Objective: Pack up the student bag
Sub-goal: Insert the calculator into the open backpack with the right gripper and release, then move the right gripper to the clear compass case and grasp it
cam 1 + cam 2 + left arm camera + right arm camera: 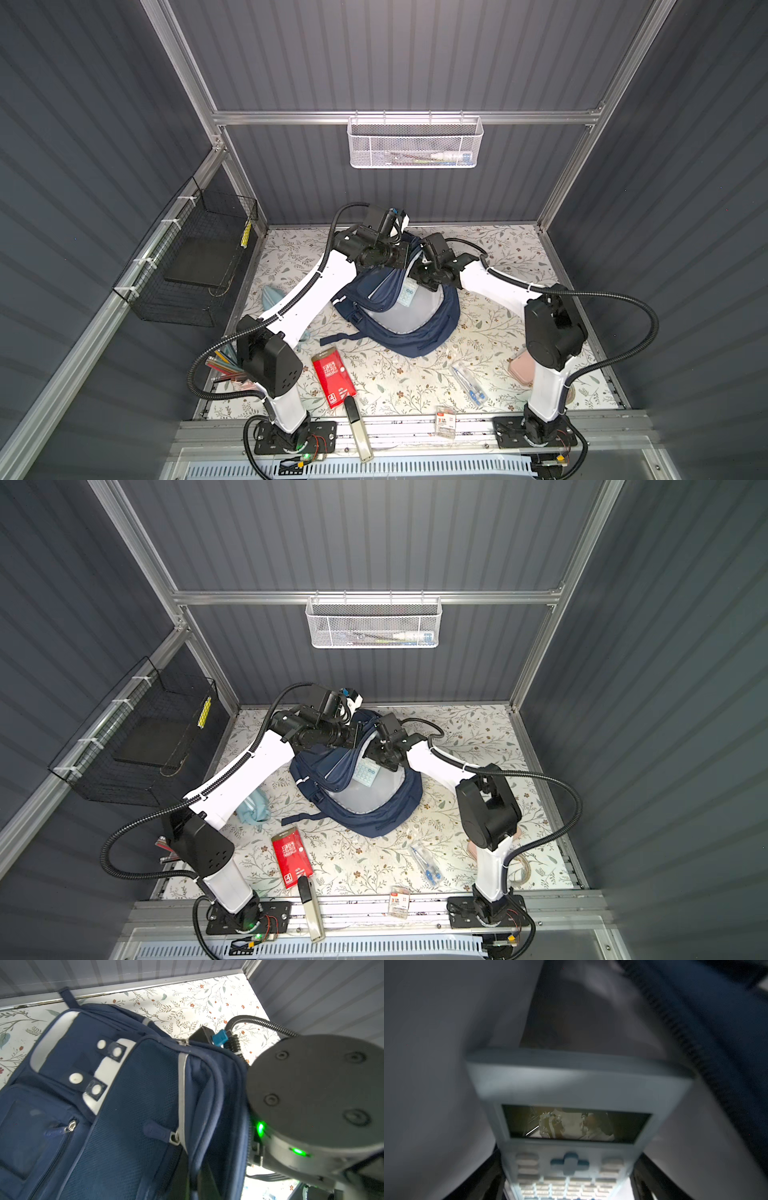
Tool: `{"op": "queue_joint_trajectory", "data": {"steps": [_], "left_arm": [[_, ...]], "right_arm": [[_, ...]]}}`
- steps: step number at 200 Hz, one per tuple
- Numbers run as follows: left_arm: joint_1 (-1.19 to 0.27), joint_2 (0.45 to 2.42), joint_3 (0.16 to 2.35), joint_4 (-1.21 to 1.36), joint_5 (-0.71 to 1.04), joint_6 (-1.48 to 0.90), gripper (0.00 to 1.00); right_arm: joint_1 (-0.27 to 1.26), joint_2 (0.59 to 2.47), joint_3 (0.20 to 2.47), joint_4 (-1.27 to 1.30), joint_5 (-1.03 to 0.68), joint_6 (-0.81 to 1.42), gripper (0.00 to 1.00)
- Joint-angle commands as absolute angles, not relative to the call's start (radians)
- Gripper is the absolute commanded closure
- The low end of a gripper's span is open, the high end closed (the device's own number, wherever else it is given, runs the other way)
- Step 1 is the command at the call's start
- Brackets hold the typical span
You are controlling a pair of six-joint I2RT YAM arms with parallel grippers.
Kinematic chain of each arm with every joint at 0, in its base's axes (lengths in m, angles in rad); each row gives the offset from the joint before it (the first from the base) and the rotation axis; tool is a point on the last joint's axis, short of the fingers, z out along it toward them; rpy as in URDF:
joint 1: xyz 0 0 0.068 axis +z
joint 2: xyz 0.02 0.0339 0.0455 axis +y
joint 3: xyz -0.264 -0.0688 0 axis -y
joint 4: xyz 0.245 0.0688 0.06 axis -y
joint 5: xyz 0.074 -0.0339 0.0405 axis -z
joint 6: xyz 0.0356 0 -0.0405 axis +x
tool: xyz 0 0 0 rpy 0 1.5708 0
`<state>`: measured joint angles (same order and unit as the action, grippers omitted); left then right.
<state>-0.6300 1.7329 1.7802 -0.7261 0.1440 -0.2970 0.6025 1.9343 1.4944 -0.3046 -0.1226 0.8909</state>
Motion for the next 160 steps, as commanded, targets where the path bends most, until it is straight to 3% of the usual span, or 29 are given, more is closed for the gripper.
{"op": "queue_joint_trajectory", "data": {"steps": [1, 39, 95, 160], "left_arm": [[-0.638, 1.691, 1.799, -0.63, 0.231, -0.332, 1.0], [-0.632, 1.672, 1.749, -0.616, 0.192, -0.322, 1.0], [-0.629, 1.675, 1.705, -0.595, 0.194, -0.321, 1.0], [-0.628, 1.663, 1.491, -0.474, 0.232, -0.352, 1.0]], "right_arm": [[0.611, 1.976, 1.529, -0.224, -0.105, 0.968, 0.14], [0.61, 1.911, 1.483, -0.204, -0.11, 0.965, 0.06], [0.586, 1.866, 1.439, -0.245, -0.199, 0.933, 0.03], [0.52, 1.434, 1.059, -0.507, -0.067, 0.751, 0.06]]}}
